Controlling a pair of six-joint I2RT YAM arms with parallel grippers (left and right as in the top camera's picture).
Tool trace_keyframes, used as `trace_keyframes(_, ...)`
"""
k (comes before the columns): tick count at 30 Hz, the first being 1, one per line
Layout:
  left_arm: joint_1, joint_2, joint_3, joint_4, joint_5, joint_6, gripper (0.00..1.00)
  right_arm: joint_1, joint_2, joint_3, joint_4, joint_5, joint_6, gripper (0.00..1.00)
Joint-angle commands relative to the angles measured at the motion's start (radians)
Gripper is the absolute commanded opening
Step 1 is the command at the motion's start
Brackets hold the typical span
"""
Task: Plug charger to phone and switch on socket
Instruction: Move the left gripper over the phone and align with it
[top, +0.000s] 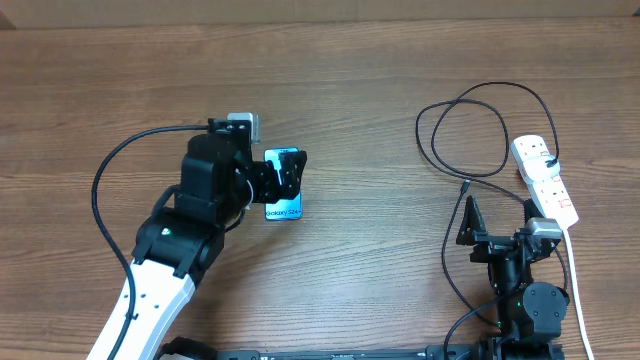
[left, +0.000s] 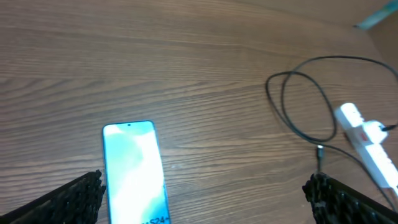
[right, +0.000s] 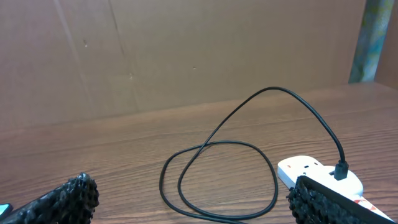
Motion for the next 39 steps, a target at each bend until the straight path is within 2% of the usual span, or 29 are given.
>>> trace_keyframes(1,-0.007,0.010,0.030,0.000,-0.050,0.002,0.99,-0.006,-0.005,-0.011,0.006,-0.005,-0.005,1.00)
trace_keyframes(14,-0.007,0.032,0.030,-0.078,-0.029,-0.013,1.00,-0.006,-0.005,-0.011,0.006,-0.005,-0.005,1.00)
trace_keyframes(24,-0.033,0.143,0.030,-0.110,-0.113,-0.180,1.00,-0.006,-0.005,-0.011,0.006,-0.005,-0.005,1.00)
trace_keyframes(33,-0.069,0.189,0.040,-0.116,-0.186,-0.201,1.00,-0.006,-0.005,-0.011,0.006,-0.005,-0.005,1.00)
trace_keyframes(39,-0.090,0.250,0.119,-0.157,-0.251,-0.200,1.00,-0.006,-0.005,-0.011,0.006,-0.005,-0.005,1.00)
